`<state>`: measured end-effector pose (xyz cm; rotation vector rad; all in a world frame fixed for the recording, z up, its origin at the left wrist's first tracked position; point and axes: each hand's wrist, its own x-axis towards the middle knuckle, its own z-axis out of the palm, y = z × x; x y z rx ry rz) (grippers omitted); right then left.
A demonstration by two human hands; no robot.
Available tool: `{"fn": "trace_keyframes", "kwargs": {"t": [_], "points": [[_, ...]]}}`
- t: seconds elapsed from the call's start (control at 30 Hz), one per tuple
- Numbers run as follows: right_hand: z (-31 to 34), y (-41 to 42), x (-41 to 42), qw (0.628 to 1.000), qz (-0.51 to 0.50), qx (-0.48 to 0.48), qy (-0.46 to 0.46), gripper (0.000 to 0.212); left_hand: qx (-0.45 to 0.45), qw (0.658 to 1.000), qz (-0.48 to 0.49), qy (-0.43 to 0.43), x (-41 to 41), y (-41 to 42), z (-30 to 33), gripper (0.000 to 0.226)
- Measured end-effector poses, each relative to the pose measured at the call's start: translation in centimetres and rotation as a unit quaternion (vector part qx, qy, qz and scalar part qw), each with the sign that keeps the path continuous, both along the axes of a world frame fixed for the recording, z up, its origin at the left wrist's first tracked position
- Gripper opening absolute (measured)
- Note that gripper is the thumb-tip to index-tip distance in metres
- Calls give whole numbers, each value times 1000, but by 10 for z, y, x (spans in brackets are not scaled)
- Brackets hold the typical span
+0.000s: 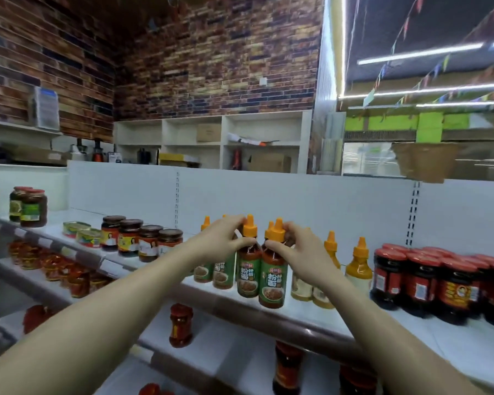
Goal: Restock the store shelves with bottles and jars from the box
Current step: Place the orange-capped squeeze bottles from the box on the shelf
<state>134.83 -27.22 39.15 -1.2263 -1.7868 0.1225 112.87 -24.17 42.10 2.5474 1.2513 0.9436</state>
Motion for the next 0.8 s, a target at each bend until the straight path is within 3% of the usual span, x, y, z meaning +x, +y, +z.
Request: {"fn": "trace_keyframes", "kwargs": {"t": [0.47, 0.8], "points": [[-4, 55, -26, 991, -134, -6, -27, 25, 40, 998, -51, 9, -10, 88, -13, 19], [-22, 69, -42, 987, -157, -37, -5, 26, 44, 998, -43, -4, -10, 115, -28, 19]]}}
